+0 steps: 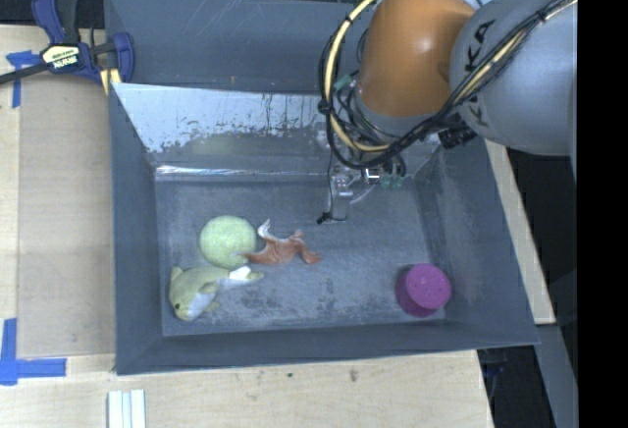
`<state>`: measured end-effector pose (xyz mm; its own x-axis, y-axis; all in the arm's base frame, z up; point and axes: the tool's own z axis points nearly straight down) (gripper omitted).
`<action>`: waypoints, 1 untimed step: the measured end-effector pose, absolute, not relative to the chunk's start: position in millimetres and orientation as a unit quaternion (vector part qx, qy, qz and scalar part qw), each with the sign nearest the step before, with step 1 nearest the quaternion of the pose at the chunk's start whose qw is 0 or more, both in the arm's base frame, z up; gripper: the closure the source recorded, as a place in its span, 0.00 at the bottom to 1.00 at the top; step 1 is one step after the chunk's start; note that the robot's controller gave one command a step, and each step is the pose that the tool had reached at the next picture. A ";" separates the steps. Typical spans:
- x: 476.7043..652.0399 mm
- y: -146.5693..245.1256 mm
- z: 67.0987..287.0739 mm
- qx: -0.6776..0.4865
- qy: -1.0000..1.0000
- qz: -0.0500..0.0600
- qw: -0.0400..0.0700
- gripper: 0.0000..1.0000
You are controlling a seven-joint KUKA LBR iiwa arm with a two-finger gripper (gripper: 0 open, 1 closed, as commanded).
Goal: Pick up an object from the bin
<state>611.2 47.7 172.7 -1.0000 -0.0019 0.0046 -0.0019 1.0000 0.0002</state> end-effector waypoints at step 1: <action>612.6 47.4 178.0 0.000 -1.000 0.000 -0.002 0.00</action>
Offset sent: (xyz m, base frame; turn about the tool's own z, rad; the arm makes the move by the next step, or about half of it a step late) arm -0.0287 0.0302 -0.1027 -0.0690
